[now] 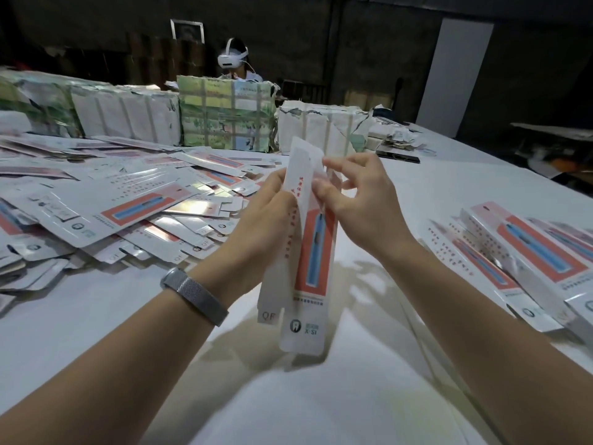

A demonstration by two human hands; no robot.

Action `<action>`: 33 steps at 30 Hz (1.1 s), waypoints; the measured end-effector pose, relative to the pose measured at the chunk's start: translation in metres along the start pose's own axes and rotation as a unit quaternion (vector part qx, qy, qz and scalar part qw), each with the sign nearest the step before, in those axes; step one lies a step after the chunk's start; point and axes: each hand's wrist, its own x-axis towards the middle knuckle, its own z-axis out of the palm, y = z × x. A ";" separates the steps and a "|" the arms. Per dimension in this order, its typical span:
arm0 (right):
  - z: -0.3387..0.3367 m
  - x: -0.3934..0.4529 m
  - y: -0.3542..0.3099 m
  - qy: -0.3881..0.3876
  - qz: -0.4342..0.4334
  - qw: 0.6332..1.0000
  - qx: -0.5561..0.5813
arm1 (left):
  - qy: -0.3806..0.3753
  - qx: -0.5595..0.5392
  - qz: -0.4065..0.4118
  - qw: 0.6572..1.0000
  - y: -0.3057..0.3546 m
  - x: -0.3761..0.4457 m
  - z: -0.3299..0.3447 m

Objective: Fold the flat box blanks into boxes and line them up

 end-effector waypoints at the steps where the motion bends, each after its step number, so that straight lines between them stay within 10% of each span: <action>1: -0.001 -0.003 0.001 0.006 -0.014 1.000 -0.015 | 0.000 0.005 0.006 1.000 -0.001 -0.001 0.001; 22: -0.020 0.012 -0.017 -0.108 0.188 0.963 0.158 | -0.047 0.247 0.068 0.965 -0.018 -0.008 0.014; 29: -0.034 0.009 -0.019 -0.161 0.172 0.959 0.156 | -0.036 0.212 0.082 0.973 -0.015 -0.008 0.015; 33: -0.029 0.010 -0.015 -0.112 0.170 0.954 0.220 | -0.102 -0.014 -0.028 0.994 -0.011 -0.009 0.016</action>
